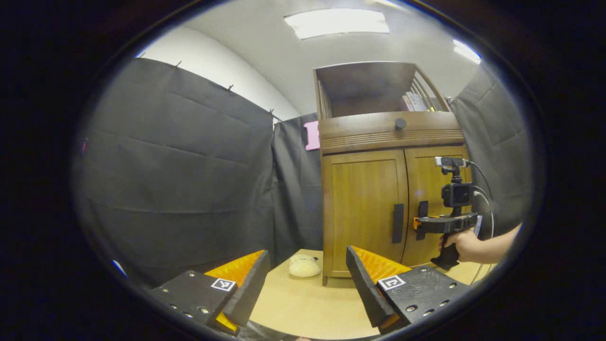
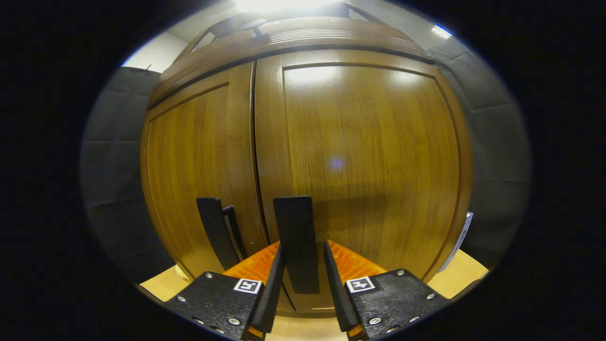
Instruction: Open the right door of the double-door shoe cabinet with the right hand, and open the left door with the left hand.
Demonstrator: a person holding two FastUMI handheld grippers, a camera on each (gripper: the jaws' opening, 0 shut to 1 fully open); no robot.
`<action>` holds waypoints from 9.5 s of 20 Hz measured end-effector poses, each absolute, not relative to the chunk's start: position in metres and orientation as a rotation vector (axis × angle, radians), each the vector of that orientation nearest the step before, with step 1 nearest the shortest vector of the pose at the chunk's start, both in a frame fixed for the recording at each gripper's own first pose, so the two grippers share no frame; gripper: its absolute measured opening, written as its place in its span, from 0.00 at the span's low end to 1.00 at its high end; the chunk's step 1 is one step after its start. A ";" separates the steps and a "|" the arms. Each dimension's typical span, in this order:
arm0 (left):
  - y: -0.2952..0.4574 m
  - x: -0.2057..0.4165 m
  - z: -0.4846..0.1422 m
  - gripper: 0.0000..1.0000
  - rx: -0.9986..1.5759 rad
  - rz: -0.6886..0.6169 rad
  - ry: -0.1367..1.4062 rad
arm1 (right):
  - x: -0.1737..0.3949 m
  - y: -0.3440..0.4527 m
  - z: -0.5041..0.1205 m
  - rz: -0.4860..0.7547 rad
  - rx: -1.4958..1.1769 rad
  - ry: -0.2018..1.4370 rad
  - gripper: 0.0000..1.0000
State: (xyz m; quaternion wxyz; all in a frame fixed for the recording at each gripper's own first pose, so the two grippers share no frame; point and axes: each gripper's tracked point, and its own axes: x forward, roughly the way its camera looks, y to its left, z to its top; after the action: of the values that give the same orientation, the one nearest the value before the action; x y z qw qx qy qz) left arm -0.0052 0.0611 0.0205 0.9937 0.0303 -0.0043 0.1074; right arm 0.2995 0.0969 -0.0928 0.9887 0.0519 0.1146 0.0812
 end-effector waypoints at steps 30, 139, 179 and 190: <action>0.050 -0.015 0.040 0.92 0.078 0.177 -0.055 | 0.219 0.068 -0.082 0.180 0.080 0.227 0.19; -0.010 0.069 -0.012 0.18 0.016 -0.265 0.086 | -0.002 -0.128 -0.011 -0.126 0.080 0.133 0.93; 0.016 0.047 0.021 0.13 -0.020 -0.040 0.094 | 0.027 -0.053 -0.006 0.195 0.122 0.110 0.93; 0.015 0.040 0.025 0.15 0.000 -0.056 0.084 | 0.047 0.000 -0.008 0.202 0.099 0.104 0.93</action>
State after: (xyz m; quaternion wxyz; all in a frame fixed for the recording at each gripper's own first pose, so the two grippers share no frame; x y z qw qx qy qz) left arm 0.0405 0.0147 0.0246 0.9987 -0.0001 0.0420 -0.0281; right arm 0.0466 0.0002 -0.0079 0.9923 0.0492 0.0519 0.1010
